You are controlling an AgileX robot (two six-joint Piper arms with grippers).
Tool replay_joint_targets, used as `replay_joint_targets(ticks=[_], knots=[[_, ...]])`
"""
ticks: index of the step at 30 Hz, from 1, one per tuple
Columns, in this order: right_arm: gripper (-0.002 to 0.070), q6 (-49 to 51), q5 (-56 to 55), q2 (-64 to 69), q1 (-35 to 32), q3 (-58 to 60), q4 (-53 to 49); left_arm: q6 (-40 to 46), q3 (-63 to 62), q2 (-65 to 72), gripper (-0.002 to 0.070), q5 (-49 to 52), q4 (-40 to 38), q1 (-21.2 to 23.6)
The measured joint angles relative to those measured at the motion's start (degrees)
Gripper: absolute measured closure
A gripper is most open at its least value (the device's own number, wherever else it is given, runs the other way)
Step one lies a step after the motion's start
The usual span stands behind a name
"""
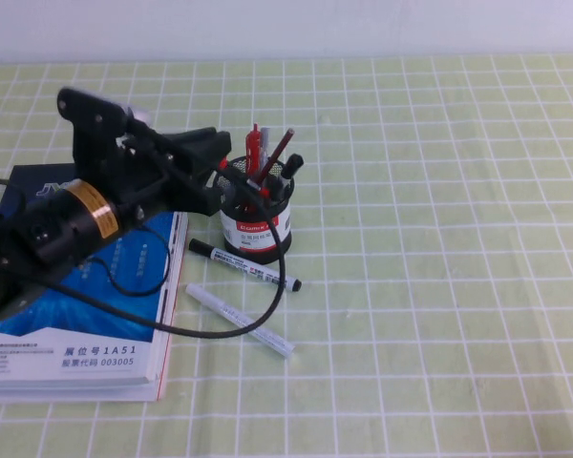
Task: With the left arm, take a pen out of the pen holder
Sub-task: Pick up the pen from the pen holder, then place the pen on the table
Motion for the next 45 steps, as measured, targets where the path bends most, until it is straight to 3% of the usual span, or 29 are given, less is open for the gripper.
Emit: replay_joint_targets(ticks=[10, 23, 32, 39, 45], knots=[[0.0691, 0.00, 0.00, 0.00, 0.00, 0.00, 0.00, -12.79, 0.13, -9.53, 0.0612, 0.57, 14.34, 0.00], [0.0691, 0.00, 0.00, 0.00, 0.00, 0.00, 0.00, -13.84, 12.86, -25.56, 0.0612, 3.51, 15.53, 0.00], [0.0692, 0.00, 0.00, 0.00, 0.00, 0.00, 0.00, -11.98, 18.27, -21.82, 0.0612, 0.74, 12.65, 0.00], [0.0691, 0.00, 0.00, 0.00, 0.00, 0.00, 0.00, -8.98, 18.27, -11.16, 0.0612, -9.11, 9.49, 0.00], [0.0691, 0.00, 0.00, 0.00, 0.00, 0.00, 0.00, -7.02, 18.27, -4.55, 0.0612, -10.82, 8.70, 0.00]])
